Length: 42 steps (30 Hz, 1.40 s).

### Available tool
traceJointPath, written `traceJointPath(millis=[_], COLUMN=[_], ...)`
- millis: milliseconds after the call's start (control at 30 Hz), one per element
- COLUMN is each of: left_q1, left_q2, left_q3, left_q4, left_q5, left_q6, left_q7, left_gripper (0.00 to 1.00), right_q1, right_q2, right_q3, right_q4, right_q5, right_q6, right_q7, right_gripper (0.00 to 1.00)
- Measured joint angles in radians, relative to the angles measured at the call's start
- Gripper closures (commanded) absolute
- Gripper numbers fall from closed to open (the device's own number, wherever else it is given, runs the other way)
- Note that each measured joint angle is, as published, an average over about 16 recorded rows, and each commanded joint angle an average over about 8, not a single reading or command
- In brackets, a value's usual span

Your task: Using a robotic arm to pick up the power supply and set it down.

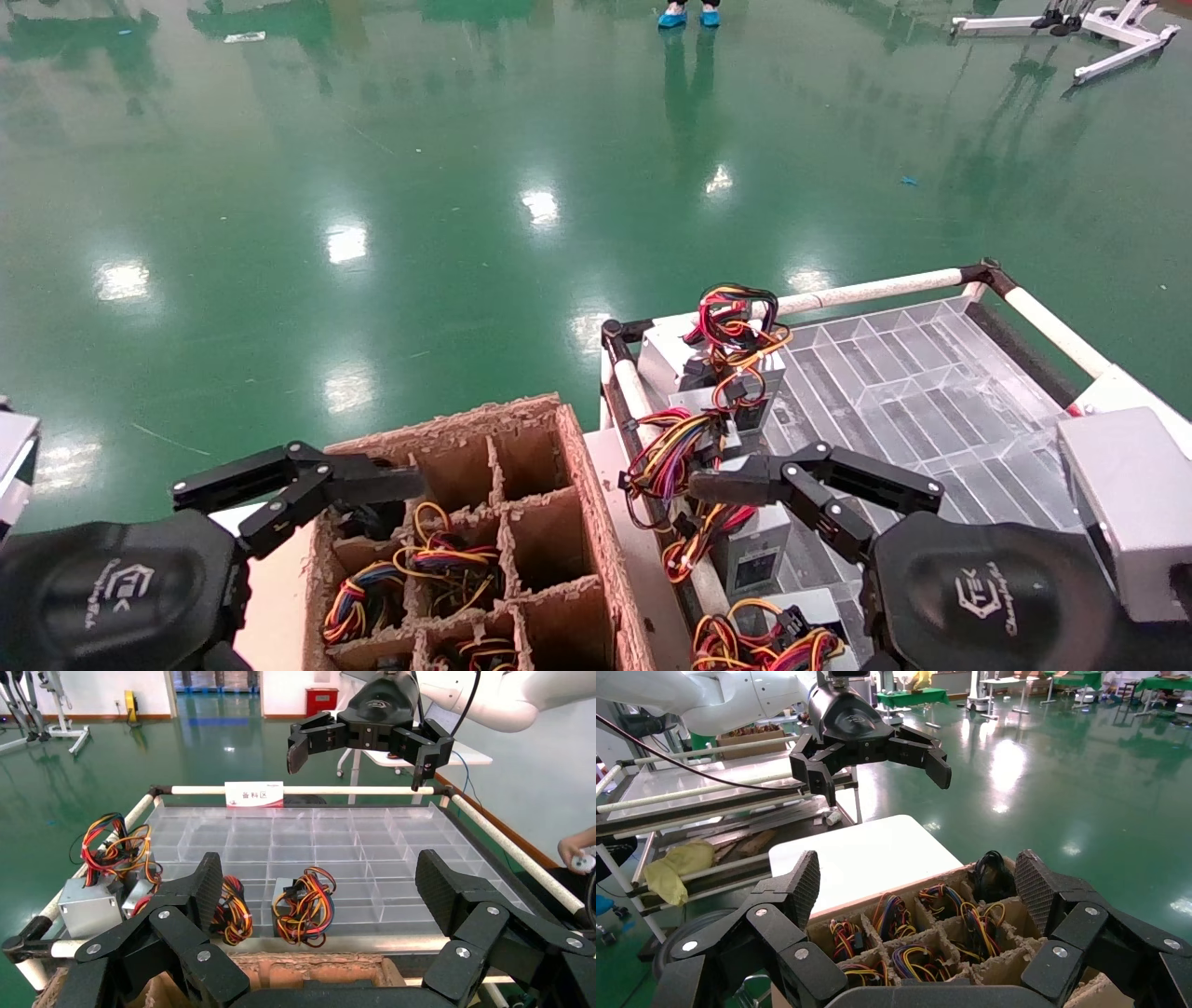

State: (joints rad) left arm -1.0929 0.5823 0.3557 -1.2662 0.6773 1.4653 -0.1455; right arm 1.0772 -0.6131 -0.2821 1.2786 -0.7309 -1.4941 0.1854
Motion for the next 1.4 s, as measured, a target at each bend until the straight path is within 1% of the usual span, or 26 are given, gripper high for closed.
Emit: traceJointPath(millis=[67,100,133,333,367,400,800,967,1100,1200,1400], left_q1=[0.0,0.0,0.0,0.0,0.0,0.0,0.0,0.0,0.0,0.0,0.0], left_q2=[0.0,0.0,0.0,0.0,0.0,0.0,0.0,0.0,0.0,0.0,0.0], left_q3=[0.0,0.0,0.0,0.0,0.0,0.0,0.0,0.0,0.0,0.0,0.0], left_q4=[0.0,0.0,0.0,0.0,0.0,0.0,0.0,0.0,0.0,0.0,0.0], left_q5=[0.0,0.0,0.0,0.0,0.0,0.0,0.0,0.0,0.0,0.0,0.0], left_q6=[0.0,0.0,0.0,0.0,0.0,0.0,0.0,0.0,0.0,0.0,0.0], left_q7=[0.0,0.0,0.0,0.0,0.0,0.0,0.0,0.0,0.0,0.0,0.0], left_gripper=[0.0,0.05,0.15,0.9,0.98,1.0,1.0,1.0,1.0,1.0,1.0], right_q1=[0.0,0.0,0.0,0.0,0.0,0.0,0.0,0.006,0.033,0.069,0.173], right_q2=[0.0,0.0,0.0,0.0,0.0,0.0,0.0,-0.002,-0.023,-0.057,-0.173], right_q3=[0.0,0.0,0.0,0.0,0.0,0.0,0.0,-0.011,-0.04,-0.073,-0.165], right_q4=[0.0,0.0,0.0,0.0,0.0,0.0,-0.001,-0.011,-0.027,-0.051,-0.128], right_q5=[0.0,0.0,0.0,0.0,0.0,0.0,-0.002,-0.035,-0.102,-0.173,-0.352], right_q6=[0.0,0.0,0.0,0.0,0.0,0.0,0.002,0.019,0.043,0.063,0.107], right_q7=[0.0,0.0,0.0,0.0,0.0,0.0,0.0,0.001,0.007,0.011,0.003], right_gripper=[0.0,0.0,0.0,0.0,0.0,0.0,0.0,0.0,0.0,0.0,0.0])
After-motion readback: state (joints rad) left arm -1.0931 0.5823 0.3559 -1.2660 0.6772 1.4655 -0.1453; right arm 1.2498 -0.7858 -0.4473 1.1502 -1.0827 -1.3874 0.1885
